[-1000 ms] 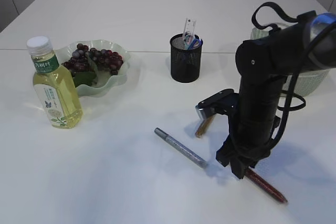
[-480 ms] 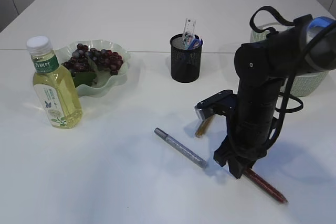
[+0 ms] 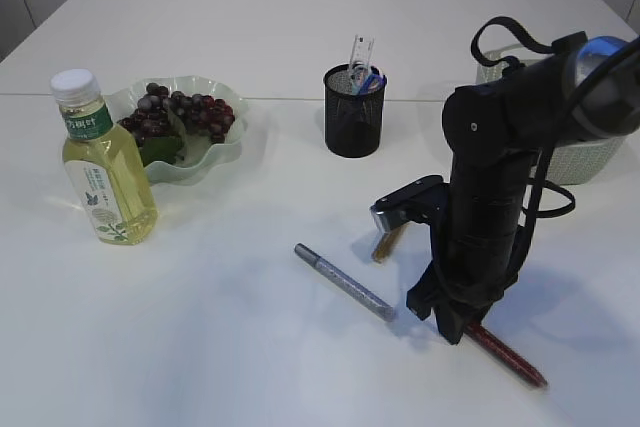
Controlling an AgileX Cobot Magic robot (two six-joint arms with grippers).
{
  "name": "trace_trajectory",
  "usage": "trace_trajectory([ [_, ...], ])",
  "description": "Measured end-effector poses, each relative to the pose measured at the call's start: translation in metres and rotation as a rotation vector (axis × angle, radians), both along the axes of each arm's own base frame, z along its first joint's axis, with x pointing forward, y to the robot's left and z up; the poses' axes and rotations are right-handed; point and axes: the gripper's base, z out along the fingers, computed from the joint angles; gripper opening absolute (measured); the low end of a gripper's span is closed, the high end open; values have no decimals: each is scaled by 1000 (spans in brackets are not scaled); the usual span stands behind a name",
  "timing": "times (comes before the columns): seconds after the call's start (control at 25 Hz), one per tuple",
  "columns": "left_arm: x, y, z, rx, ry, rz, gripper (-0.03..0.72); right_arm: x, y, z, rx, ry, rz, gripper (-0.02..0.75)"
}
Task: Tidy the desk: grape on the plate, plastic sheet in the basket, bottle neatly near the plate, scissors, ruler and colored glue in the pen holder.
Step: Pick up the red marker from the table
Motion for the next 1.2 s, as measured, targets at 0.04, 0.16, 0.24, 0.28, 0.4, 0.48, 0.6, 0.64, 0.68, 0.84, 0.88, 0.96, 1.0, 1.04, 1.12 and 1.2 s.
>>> trace_trajectory([
  [0.04, 0, 0, 0, 0, 0, 0, 297, 0, 0, -1, -2, 4, -2, 332],
  [0.16, 0, 0, 0, 0, 0, 0, 296, 0, 0, -1, -4, 7, -13, 322],
  [0.24, 0, 0, 0, 0, 0, 0, 292, 0, 0, -1, -8, 7, -16, 263],
  [0.28, 0, 0, 0, 0, 0, 0, 291, 0, 0, -1, -9, 6, -15, 223],
  [0.4, 0, 0, 0, 0, 0, 0, 289, 0, 0, -1, -10, 4, -14, 92],
  [0.48, 0, 0, 0, 0, 0, 0, 289, 0, 0, -1, -11, 4, -19, 81],
  [0.6, 0, 0, 0, 0, 0, 0, 288, 1, 0, 1, -15, 6, -53, 77],
  [0.64, 0, 0, 0, 0, 0, 0, 288, 2, 0, 1, -17, 11, -63, 76],
  [0.68, 0, 0, 0, 1, 0, 0, 288, 2, 1, 2, -16, 14, -76, 76],
  [0.84, 0, 0, 0, 1, 0, 0, 286, -1, 1, 7, -4, 14, -140, 62],
  [0.88, 0, 0, 0, 1, 0, 0, 286, -3, 1, 10, 12, 0, -159, 59],
  [0.96, 0, 0, -2, 2, 6, 0, 286, -8, 1, 18, 51, -40, -186, 57],
  [1.0, 0, 0, -2, 2, 8, 0, 286, -11, 0, 23, 68, -66, -195, 56],
  [1.04, 0, 0, -3, 3, 11, 0, 286, -14, -1, 29, 88, -95, -206, 56],
  [1.12, 0, 0, -5, 4, 16, 0, 286, -21, -5, 36, 112, -144, -223, 54],
  [1.2, 1, 0, -5, 5, 18, 0, 286, -28, -8, 44, 144, -206, -238, 53],
])
